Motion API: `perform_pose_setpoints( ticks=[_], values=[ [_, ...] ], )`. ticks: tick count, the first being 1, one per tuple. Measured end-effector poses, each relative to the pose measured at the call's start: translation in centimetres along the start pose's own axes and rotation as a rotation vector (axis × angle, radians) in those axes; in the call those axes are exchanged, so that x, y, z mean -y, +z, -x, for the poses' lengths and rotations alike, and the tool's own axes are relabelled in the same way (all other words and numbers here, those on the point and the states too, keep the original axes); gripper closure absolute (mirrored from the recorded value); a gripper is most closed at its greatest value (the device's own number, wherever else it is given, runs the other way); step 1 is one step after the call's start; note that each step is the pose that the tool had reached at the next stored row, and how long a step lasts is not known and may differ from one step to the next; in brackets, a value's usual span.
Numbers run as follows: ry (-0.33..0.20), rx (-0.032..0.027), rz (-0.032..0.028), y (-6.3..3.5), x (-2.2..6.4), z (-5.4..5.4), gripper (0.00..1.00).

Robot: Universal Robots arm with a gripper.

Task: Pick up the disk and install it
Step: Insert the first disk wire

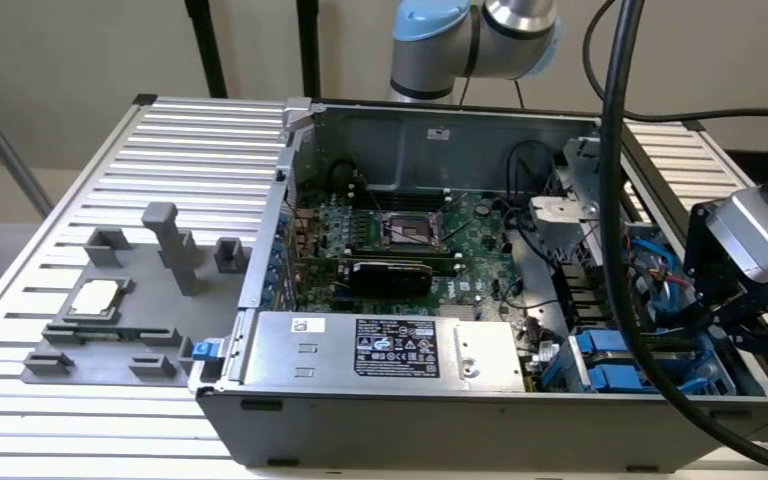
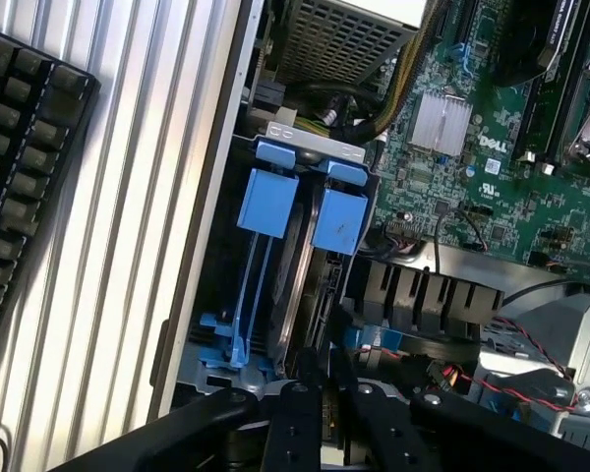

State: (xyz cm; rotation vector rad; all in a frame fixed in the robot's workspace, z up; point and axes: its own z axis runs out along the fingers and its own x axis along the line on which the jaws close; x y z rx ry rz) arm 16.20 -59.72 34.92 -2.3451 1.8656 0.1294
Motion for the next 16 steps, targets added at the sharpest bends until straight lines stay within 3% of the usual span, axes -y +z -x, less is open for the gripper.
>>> perform_pose_setpoints(
  ticks=[5, 7, 9, 13, 14, 16],
  values=[
    [0.000, 0.0004, 0.0007, -0.24, -0.23, 0.10, 1.00],
    [0.001, 0.0019, 0.0075, -0.26, -0.46, 0.15, 1.00],
    [0.004, 0.0052, 0.0221, -0.26, -0.65, 0.19, 1.00],
    [0.016, 0.0152, 0.0671, -0.28, -0.79, 0.23, 1.00],
    [0.021, 0.0173, 0.0758, -0.28, -0.80, 0.23, 1.00],
    [0.032, 0.0198, 0.0855, -0.27, -0.82, 0.24, 1.00]
  ],
)
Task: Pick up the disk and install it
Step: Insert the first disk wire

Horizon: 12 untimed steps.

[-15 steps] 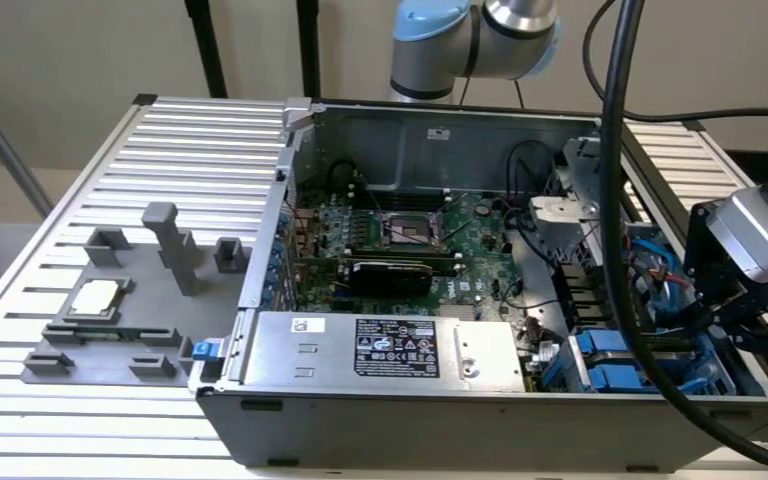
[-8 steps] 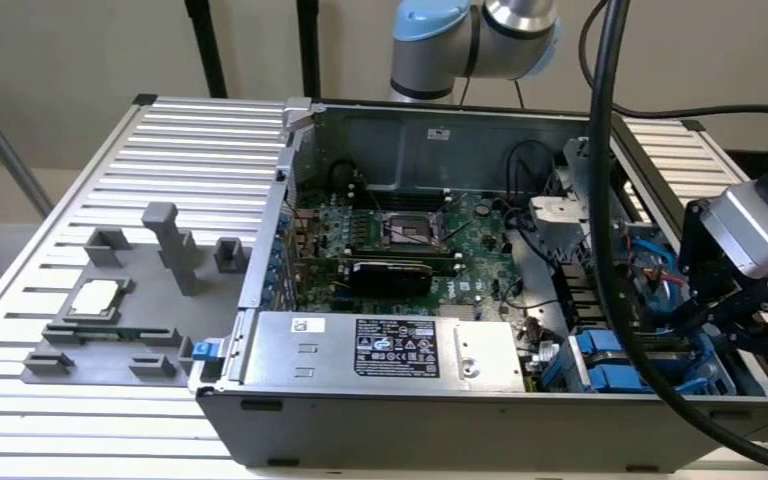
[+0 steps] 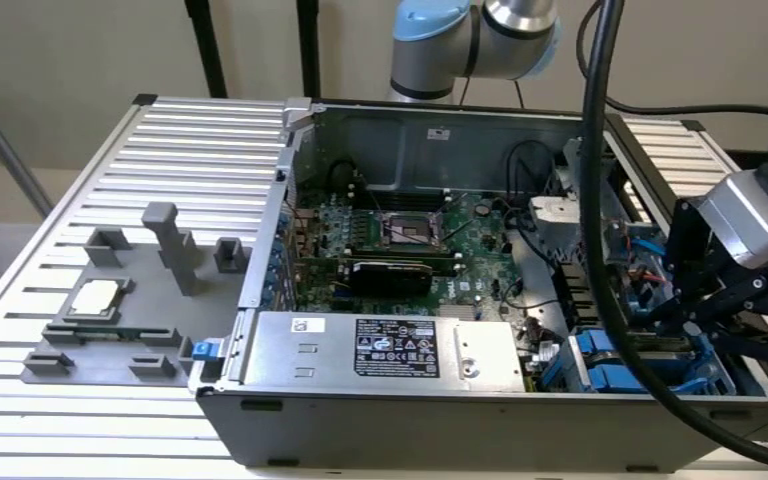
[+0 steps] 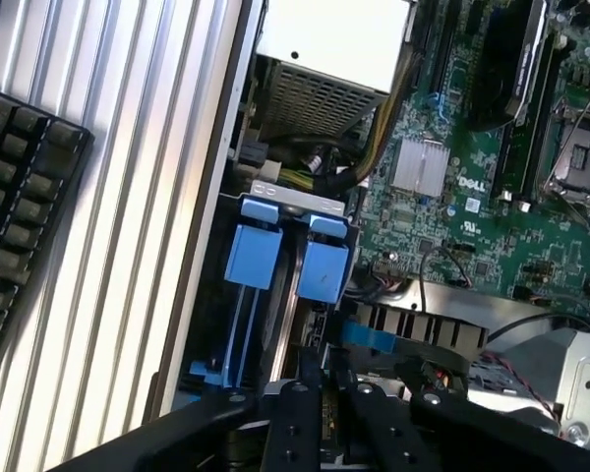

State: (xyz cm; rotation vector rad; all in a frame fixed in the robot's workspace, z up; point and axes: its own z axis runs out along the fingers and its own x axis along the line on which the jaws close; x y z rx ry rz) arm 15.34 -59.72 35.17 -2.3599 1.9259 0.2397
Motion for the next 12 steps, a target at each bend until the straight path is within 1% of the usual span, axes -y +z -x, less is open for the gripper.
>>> perform_pose_setpoints(
  ticks=[2, 3, 6, 7, 9, 12],
  values=[
    [0.014, 0.0016, 0.0037, -0.01, -0.01, 0.00, 1.00],
    [0.023, 0.0020, 0.0041, -0.01, 0.00, 0.00, 1.00],
    [0.050, 0.0020, 0.0019, 0.00, 0.01, 0.00, 1.00],
    [0.060, 0.0005, 0.0007, 0.01, 0.01, -0.01, 1.00],
    [0.079, -0.0063, -0.0012, 0.03, 0.01, -0.01, 1.00],
    [0.105, -0.0197, -0.0032, 0.13, 0.01, -0.03, 1.00]
  ],
)
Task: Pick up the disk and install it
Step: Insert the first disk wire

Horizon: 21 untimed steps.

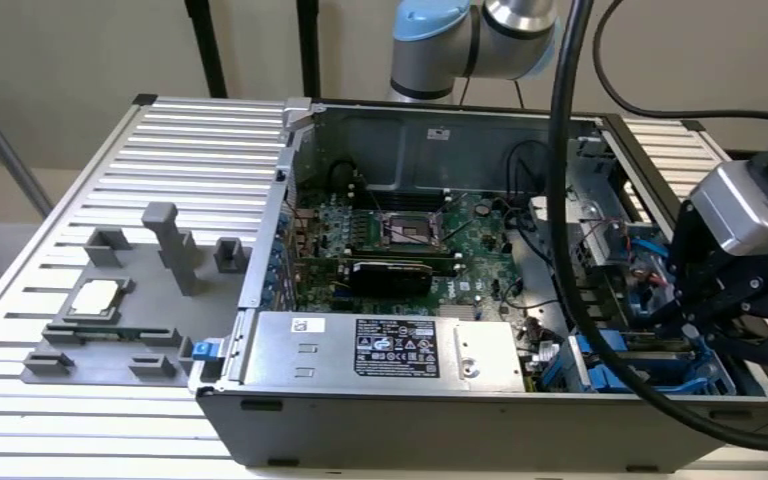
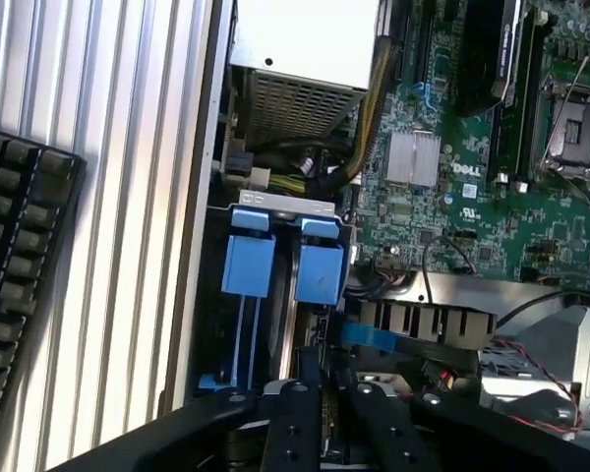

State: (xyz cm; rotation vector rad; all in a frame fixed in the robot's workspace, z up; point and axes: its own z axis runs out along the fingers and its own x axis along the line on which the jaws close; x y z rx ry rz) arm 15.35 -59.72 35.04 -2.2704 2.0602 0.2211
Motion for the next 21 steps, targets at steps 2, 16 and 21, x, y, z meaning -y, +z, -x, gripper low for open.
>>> perform_pose_setpoints(
  ticks=[2, 16, 21],
  values=[
    [0.017, -0.0091, -0.0016, 0.07, 0.00, 0.0, 1.00],
    [0.045, -0.0382, -0.0102, 0.58, 0.09, 0.7, 1.00],
    [0.047, -0.0497, -0.0169, 0.85, 0.14, 1.0, 1.00]
  ],
)
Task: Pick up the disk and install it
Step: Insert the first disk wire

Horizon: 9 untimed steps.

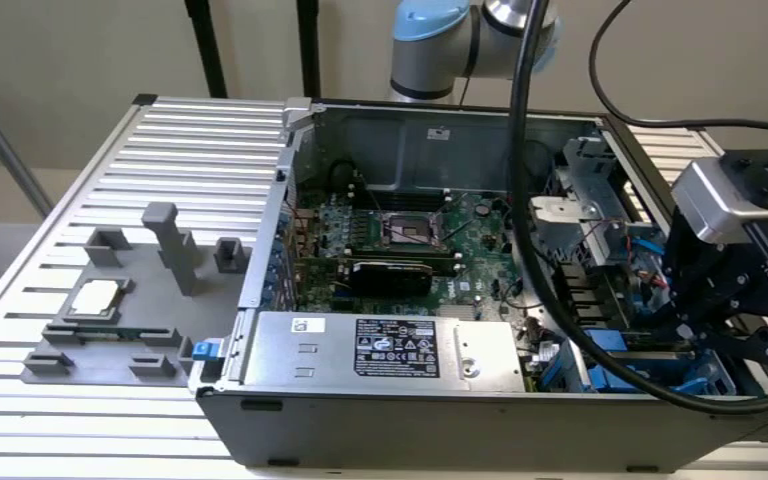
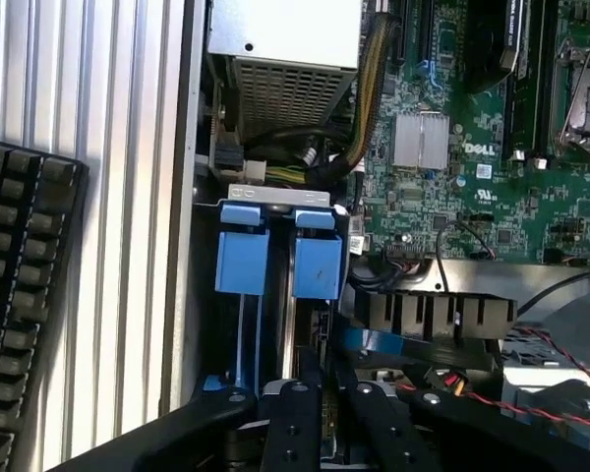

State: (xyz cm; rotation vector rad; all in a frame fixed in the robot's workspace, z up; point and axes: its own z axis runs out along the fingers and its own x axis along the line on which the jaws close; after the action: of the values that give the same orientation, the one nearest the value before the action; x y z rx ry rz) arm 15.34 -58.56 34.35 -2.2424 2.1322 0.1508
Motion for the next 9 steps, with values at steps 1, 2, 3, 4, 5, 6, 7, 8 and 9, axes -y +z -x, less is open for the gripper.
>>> perform_pose_setpoints(
  ticks=[1, 2, 3, 4, 5, 6, 7, 8, 9],
  values=[
    [0.001, -0.0019, -0.0010, 0.03, 0.00, 0.05, 1.00],
    [0.002, -0.0036, -0.0020, 0.06, 0.01, 0.08, 1.00],
    [0.004, -0.0049, -0.0027, 0.08, 0.01, 0.11, 1.00],
    [0.006, -0.0063, -0.0034, 0.10, 0.01, 0.14, 1.00],
    [0.010, -0.0074, -0.0040, 0.12, 0.01, 0.16, 1.00],
    [0.013, -0.0086, -0.0045, 0.13, 0.01, 0.18, 1.00],
    [0.017, -0.0096, -0.0051, 0.14, 0.02, 0.20, 1.00],
    [0.021, -0.0104, -0.0056, 0.15, 0.02, 0.21, 1.00],
    [0.025, -0.0110, -0.0061, 0.16, 0.02, 0.22, 1.00]
  ],
)
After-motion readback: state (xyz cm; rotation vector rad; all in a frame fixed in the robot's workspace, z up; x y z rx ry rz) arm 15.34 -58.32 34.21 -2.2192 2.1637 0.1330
